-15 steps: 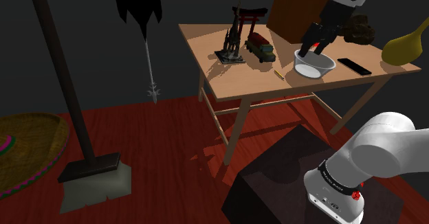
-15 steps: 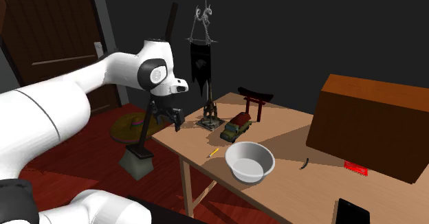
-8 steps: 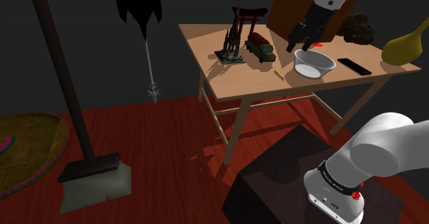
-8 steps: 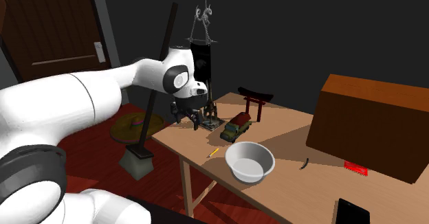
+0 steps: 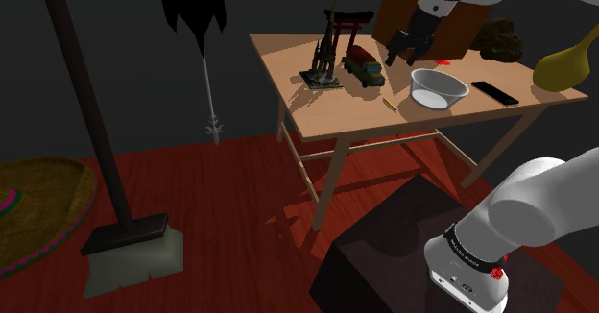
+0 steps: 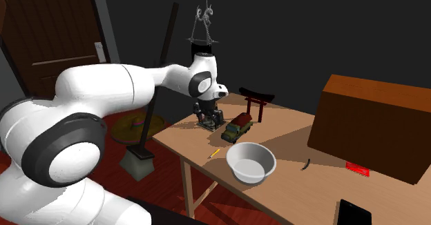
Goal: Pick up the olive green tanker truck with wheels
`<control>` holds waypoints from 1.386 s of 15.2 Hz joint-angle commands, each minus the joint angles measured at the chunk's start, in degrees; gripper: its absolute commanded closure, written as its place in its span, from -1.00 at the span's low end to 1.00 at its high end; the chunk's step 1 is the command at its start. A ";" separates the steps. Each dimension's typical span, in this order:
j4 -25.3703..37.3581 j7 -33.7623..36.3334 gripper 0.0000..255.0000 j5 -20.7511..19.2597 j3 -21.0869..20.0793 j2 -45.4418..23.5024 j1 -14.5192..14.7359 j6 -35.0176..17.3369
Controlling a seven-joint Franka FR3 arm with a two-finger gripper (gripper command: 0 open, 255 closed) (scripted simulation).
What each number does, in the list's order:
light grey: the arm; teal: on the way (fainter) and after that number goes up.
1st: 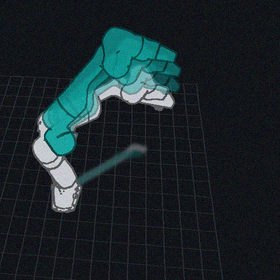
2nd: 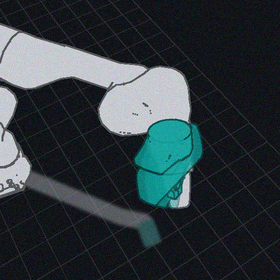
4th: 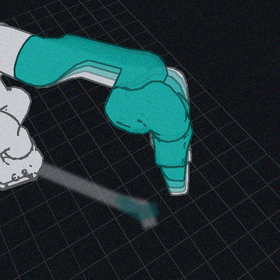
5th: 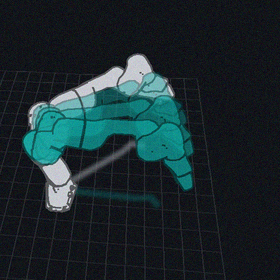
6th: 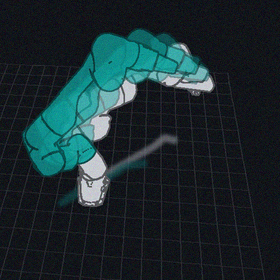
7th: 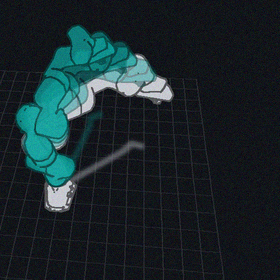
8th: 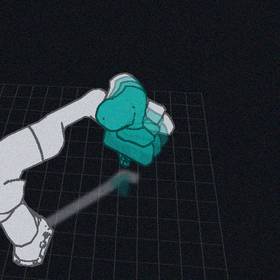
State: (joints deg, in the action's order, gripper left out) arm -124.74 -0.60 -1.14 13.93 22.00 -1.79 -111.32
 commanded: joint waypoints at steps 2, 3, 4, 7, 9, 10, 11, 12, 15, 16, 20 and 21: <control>2.88 -1.41 -1.00 1.02 1.85 -5.31 -0.30 -3.29; 4.20 -1.97 -1.00 1.54 2.48 -7.24 -0.40 -4.14; 5.58 -2.56 -1.00 2.12 3.10 -9.19 -0.50 -4.92; 10.14 -4.45 -1.00 4.28 4.85 -15.16 -0.96 -6.88; 13.53 -5.79 -1.00 6.05 5.87 -19.24 -1.44 -7.83; 15.33 -6.47 -1.00 7.02 6.32 -21.31 -1.75 -8.20; 16.11 -6.75 -1.00 7.43 6.46 -22.19 -1.93 -8.33; 15.48 -6.87 -1.00 7.53 6.44 -22.31 -1.95 -9.07; 13.66 -7.24 -1.00 7.87 6.44 -22.76 -1.96 -11.28; 13.08 -7.38 -1.00 8.00 6.44 -22.93 -1.97 -12.02; 11.65 -7.75 -1.00 8.36 6.44 -23.43 -1.98 -13.90; 11.54 -7.79 1.00 8.39 6.44 -23.46 -1.99 -14.04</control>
State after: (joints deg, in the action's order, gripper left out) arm -113.10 -8.34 7.21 20.37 -1.40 -3.77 -125.17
